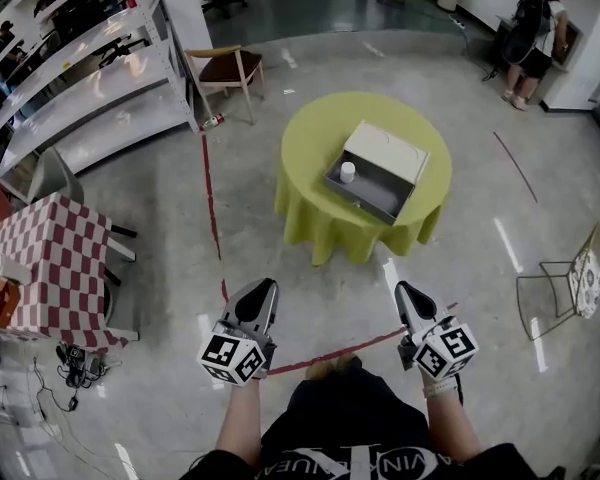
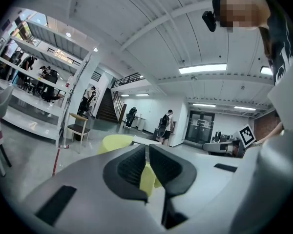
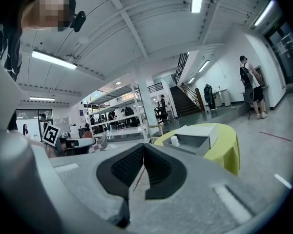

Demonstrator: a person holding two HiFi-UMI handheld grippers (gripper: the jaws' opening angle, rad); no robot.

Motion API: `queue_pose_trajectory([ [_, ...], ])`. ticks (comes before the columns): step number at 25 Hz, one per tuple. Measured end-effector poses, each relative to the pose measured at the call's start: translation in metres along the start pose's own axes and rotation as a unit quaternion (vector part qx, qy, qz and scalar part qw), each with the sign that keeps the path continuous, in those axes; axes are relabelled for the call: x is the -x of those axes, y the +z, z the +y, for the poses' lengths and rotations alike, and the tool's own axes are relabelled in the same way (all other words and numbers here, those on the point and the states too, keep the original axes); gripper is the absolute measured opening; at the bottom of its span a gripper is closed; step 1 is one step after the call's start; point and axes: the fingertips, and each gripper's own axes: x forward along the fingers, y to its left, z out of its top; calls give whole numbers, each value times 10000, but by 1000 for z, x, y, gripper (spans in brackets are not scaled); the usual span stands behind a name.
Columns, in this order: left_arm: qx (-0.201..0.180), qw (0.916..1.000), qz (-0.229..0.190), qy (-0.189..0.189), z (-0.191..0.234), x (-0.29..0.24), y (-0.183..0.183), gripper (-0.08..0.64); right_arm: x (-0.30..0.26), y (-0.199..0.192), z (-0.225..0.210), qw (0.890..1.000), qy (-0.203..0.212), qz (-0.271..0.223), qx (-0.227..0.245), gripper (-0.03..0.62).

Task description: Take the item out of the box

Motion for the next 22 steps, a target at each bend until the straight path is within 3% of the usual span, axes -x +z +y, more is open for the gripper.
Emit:
queue_pose_trajectory([
  [7, 174, 9997, 131, 112, 17, -10, -16, 28, -22, -7, -11, 9999, 20, 142, -46, 6],
  [17, 182, 9989, 56, 423, 76, -45, 6, 27, -102, 5, -30, 9994, 298, 152, -114, 6],
  [22, 143, 9995, 202, 220, 84, -84, 14, 28, -135, 11, -53, 9993, 261, 212, -191, 6],
])
